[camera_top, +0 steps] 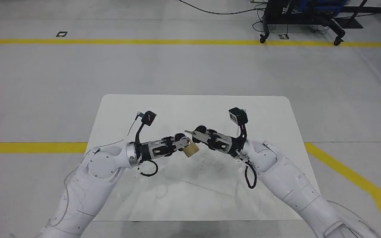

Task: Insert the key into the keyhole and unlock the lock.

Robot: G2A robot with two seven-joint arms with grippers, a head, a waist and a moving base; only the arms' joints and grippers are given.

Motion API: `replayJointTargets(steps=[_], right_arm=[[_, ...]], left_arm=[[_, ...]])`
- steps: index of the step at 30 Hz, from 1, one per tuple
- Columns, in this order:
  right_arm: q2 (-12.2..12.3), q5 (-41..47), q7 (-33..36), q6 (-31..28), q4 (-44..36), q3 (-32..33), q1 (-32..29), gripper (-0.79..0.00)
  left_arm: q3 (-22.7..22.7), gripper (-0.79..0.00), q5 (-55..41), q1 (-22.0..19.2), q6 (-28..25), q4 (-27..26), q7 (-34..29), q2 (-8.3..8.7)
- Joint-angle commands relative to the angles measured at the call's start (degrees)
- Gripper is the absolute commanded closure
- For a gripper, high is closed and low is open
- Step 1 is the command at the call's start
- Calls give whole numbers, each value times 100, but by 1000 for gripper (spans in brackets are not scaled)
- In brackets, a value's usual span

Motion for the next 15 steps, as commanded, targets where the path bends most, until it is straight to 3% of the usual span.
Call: replayJointTargets(steps=[1, 13, 15], right_arm=[[-1, 82, 195, 0, -56, -12, -12, 0], [18, 257, 294, 0, -150, 264, -167, 0], [18, 257, 294, 0, -150, 264, -167, 0]], left_arm=[[-25, 0, -46, -7, 104, 17, 52, 1], [-135, 0, 170, -17, 367, 46, 176, 21], [-68, 0, 12, 13, 802, 46, 261, 5]])
